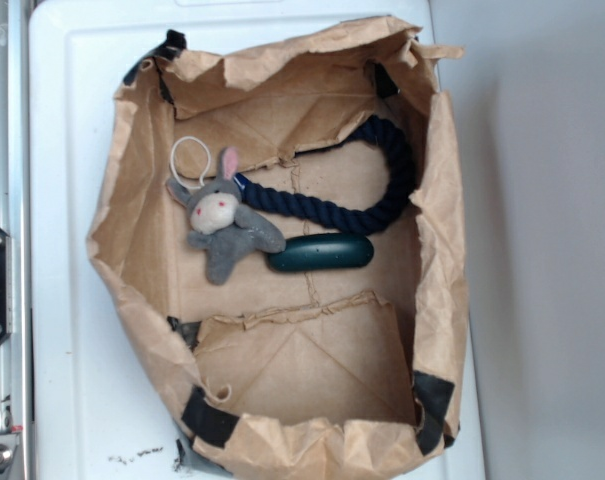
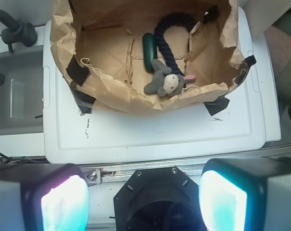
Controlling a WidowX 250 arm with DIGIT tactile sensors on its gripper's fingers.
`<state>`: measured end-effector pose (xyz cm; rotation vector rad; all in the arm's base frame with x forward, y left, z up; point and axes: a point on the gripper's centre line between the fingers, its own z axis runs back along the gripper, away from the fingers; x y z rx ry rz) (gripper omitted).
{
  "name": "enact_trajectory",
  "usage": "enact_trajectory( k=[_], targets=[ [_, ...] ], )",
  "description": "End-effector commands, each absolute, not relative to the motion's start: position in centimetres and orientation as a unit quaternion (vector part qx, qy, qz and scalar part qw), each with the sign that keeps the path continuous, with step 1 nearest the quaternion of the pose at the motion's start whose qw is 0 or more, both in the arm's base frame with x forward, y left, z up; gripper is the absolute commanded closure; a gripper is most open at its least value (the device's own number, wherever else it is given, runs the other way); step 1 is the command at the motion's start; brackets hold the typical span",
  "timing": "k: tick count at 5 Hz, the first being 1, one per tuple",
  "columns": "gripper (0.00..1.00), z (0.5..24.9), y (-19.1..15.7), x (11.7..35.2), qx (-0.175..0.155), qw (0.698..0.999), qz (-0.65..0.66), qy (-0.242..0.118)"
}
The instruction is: Grab the gray animal.
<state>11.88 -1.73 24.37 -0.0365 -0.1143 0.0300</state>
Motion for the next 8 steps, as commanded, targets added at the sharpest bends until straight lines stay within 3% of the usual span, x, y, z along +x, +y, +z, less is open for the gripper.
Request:
enact_trajectory(
  k=[1, 3, 6, 7, 8],
  targets=[
    [0.0, 24.4, -1.7, 11.9, -0.018, 0.998, 0.015, -0.057],
    [0.0, 23.3, -1.3, 13.5, -0.022, 0.997, 0.012, -0.079],
    [0.0, 20.9, -4.6, 18.4, 0.026, 0.995, 0.049, -0.085],
    [0.0, 19.7, -3.5, 19.6, 0.007, 0.998, 0.001, -0.06],
    [0.0, 18.8, -0.9, 20.8, 0.004, 0.998, 0.006, -0.062]
  ],
)
